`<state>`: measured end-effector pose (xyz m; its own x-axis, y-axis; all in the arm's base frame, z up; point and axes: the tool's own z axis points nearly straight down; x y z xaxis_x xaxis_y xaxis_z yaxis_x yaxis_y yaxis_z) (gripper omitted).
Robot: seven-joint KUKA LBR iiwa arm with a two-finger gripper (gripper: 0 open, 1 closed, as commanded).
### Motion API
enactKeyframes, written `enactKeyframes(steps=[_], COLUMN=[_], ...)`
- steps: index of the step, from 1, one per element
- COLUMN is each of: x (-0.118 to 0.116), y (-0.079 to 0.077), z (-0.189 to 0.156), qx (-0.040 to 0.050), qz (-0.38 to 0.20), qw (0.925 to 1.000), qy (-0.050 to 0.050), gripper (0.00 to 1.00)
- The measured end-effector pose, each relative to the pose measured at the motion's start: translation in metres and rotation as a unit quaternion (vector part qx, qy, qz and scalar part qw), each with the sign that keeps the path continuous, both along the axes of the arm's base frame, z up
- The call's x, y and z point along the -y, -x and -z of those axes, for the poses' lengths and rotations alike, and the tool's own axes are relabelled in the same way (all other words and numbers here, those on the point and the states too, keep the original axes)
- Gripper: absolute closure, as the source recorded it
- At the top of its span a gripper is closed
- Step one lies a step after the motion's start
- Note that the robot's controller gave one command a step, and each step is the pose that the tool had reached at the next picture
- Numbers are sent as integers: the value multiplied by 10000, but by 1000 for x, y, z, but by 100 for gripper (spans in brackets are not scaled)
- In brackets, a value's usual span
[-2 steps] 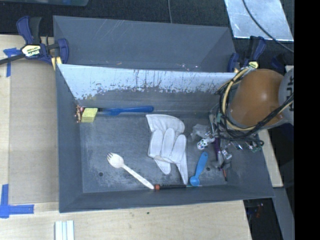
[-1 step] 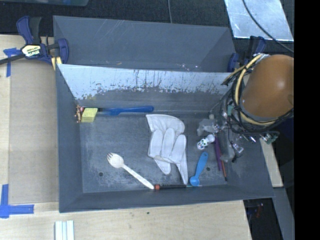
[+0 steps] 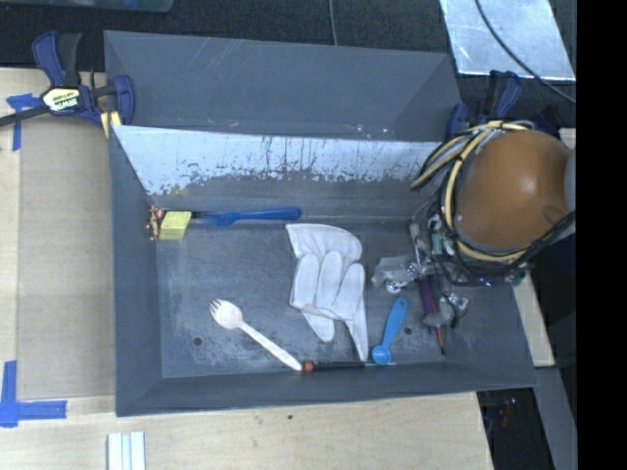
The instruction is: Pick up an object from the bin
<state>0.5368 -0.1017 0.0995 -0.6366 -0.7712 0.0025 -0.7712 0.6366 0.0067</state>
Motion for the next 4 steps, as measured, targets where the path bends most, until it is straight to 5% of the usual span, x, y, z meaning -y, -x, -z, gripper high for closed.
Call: enactKeyframes(steps=[1, 2, 3, 4], x=[-3, -21, -21, -22], y=[-8, -10, -10, -8], z=[29, 28, 27, -15], qx=[74, 59, 59, 18], qz=[-1268, -1781, -1777, -1778], qw=[9919, 9840, 9841, 9841], qy=[13, 1, 0, -21], gripper=[0, 100, 100, 100])
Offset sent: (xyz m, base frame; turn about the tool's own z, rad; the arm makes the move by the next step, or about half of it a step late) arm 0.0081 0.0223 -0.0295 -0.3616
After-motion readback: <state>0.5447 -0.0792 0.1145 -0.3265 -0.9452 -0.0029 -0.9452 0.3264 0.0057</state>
